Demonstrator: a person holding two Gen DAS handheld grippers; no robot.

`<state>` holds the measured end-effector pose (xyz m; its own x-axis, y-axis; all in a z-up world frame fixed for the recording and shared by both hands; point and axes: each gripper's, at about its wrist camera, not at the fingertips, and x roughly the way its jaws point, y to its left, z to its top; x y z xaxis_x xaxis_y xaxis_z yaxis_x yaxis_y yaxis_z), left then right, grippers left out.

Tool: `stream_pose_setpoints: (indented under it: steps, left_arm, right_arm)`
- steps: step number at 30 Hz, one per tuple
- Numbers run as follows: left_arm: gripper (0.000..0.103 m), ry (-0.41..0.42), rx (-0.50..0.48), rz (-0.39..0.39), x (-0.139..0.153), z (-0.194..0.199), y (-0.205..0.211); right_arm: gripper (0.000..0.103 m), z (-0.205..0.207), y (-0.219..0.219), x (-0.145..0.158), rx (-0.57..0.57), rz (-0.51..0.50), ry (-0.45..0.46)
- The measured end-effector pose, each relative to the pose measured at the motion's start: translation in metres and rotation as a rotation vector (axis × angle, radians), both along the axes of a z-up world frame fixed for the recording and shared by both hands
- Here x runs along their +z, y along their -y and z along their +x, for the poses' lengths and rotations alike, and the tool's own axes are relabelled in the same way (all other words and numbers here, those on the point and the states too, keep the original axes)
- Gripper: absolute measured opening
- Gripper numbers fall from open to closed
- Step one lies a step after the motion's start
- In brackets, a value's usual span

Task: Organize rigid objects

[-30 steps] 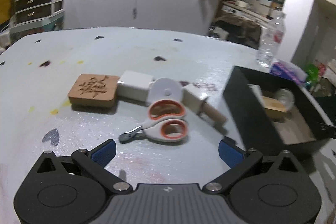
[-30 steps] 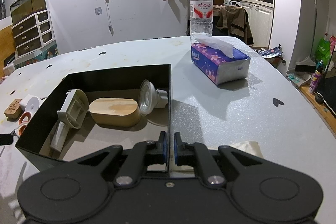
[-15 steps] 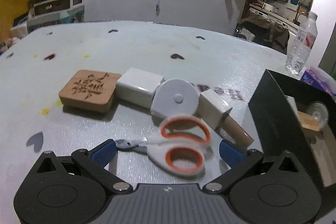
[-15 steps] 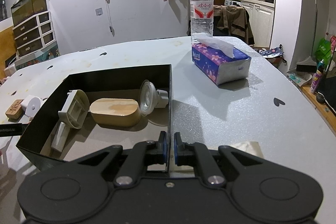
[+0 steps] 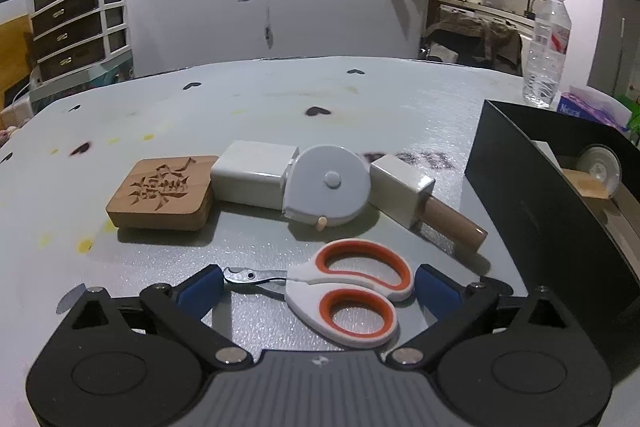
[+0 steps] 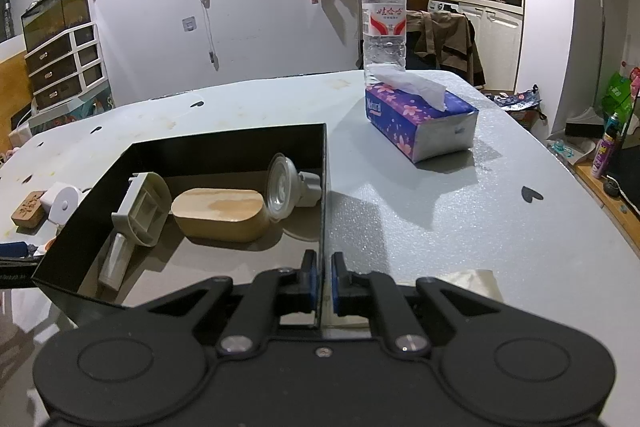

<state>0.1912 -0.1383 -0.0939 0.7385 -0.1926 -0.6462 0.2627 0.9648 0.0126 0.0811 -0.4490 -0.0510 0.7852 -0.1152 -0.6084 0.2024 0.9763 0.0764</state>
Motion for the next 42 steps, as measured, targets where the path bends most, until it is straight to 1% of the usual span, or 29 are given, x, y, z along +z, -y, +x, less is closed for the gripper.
stream_pose_setpoints:
  steps: [5,11,12,14,15,16,24,28,35,41,42]
  left_arm:
    - [0.103,0.007,-0.037,0.001,-0.002,-0.003,-0.002]
    - [0.102,0.021,-0.076,0.000,-0.003,-0.006,-0.005]
    - [0.099,0.024,-0.077,0.002,-0.003,-0.007,-0.006]
    - [0.086,0.038,-0.086,-0.002,-0.001,-0.008,-0.006]
    - [0.069,0.048,-0.088,-0.008,0.001,-0.008,-0.007]
    - [0.066,0.046,-0.086,-0.011,0.003,-0.007,-0.007]
    - [0.065,0.043,-0.096,-0.010,0.003,-0.007,-0.009]
    - [0.065,0.056,-0.093,-0.026,0.007,-0.011,-0.011]
    - [0.065,0.140,-0.089,-0.070,0.035,-0.027,-0.017]
    - [0.064,0.198,-0.126,-0.091,0.060,-0.043,-0.012]
    - [0.053,0.206,-0.136,-0.092,0.064,-0.046,-0.010]
  right_arm:
    - [0.007,0.000,0.000,0.000,0.000,0.000,0.000]
    - [0.007,0.000,0.000,0.000,-0.001,0.001,0.001]
    - [0.007,0.000,0.000,0.000,-0.001,0.001,0.000]
    - [0.007,0.000,0.000,0.000,-0.001,0.000,0.000]
    - [0.007,0.000,0.000,0.000,-0.001,0.000,0.000]
    - [0.007,0.000,0.000,0.000,-0.001,0.001,0.000]
    - [0.007,0.000,0.000,0.000,-0.001,0.003,0.000]
    - [0.007,0.000,0.000,0.001,-0.001,0.002,0.000]
    - [0.007,0.000,0.000,0.001,-0.001,0.001,0.000]
    - [0.007,0.000,0.000,0.001,-0.001,0.001,-0.001]
    - [0.007,0.000,0.000,0.001,-0.001,0.002,0.000]
